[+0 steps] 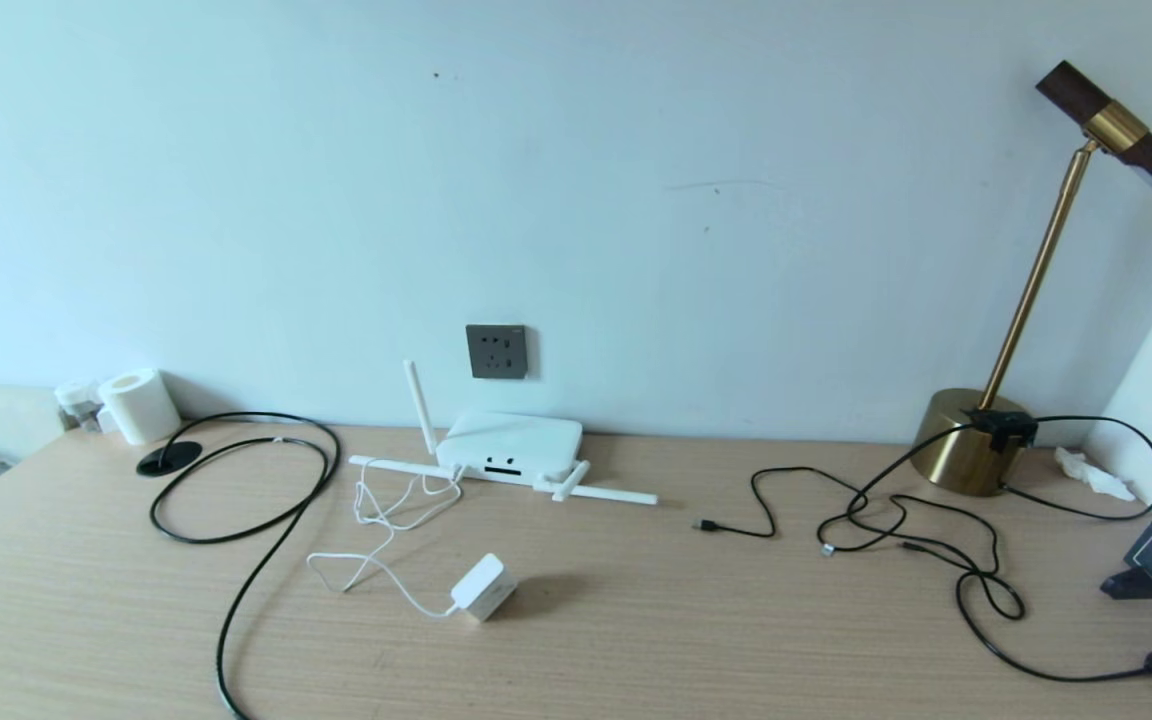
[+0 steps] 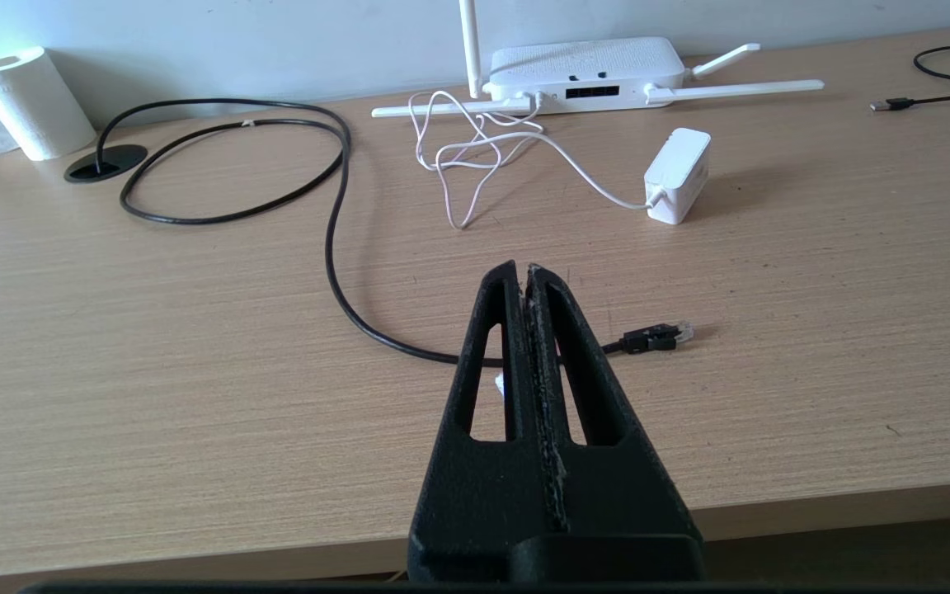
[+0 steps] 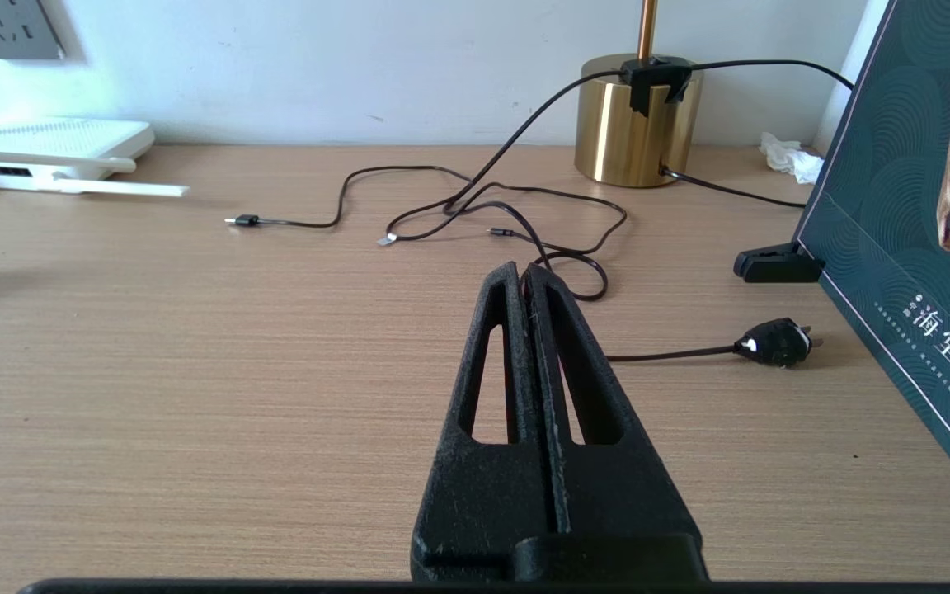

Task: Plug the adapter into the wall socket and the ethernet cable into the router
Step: Pick up plug

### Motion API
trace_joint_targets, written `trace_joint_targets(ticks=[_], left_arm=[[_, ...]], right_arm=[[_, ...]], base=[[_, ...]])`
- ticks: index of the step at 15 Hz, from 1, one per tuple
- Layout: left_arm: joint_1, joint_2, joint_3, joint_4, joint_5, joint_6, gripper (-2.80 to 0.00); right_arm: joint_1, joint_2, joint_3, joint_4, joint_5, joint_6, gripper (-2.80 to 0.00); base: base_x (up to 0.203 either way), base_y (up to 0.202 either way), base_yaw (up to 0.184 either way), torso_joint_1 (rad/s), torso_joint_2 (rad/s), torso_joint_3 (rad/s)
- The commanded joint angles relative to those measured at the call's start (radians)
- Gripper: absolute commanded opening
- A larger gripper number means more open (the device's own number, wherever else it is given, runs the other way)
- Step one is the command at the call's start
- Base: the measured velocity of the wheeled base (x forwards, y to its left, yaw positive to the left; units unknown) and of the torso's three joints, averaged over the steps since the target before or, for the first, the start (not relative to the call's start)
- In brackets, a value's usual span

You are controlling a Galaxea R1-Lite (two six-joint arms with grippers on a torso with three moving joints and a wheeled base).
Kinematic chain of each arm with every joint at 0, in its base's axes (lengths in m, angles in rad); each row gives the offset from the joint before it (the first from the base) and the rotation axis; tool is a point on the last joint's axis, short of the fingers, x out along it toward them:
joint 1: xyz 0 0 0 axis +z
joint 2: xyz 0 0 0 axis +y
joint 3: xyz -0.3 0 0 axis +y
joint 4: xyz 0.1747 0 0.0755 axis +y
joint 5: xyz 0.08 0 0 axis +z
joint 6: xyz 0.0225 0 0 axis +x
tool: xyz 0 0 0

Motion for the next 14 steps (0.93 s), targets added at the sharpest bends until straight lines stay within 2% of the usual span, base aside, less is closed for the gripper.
trace_joint_targets(ticks=[1,5,7,8,10,13,14], left_arm=[[0.0,-0.003,-0.001,0.002,-0.001,0.001,-2.8],[0.0,-0.003,0.001,-0.005,0.003,-0.001,-2.8],[0.0,-0.003,0.001,-0.02,0.009,0.024,-2.8],[0.0,0.0,-0.039,-0.029,0.009,0.034,-2.8],[-0.002,0.077,-0.2,-0.017,-0.008,0.043,-2.8],[-0.068,0.353,-0.447,0.052,-0.061,0.048,-2.8],[-0.099,0.442,-0.494,0.082,-0.07,0.049,-2.8]], right_arm=[[0.0,0.001,0.011,-0.001,0.0,0.0,-2.8],[0.0,0.001,0.011,-0.001,0.001,0.003,-2.8],[0.0,0.001,0.011,-0.002,0.001,0.004,-2.8],[0.0,0.001,0.011,-0.002,0.001,0.004,-2.8],[0.0,0.0,0.011,-0.002,0.001,0.004,-2.8],[0.0,0.001,0.011,-0.002,0.001,0.004,-2.8],[0.0,0.001,0.011,-0.002,0.001,0.004,-2.8]], base=[[0.0,0.0,0.0,0.0,0.0,0.0],[0.0,0.0,0.0,0.0,0.0,0.0],[0.0,0.0,0.0,0.0,0.0,0.0],[0.0,0.0,0.0,0.0,0.0,0.0],[0.0,0.0,0.0,0.0,0.0,0.0],[0.0,0.0,0.0,0.0,0.0,0.0],[0.0,0.0,0.0,0.0,0.0,0.0]])
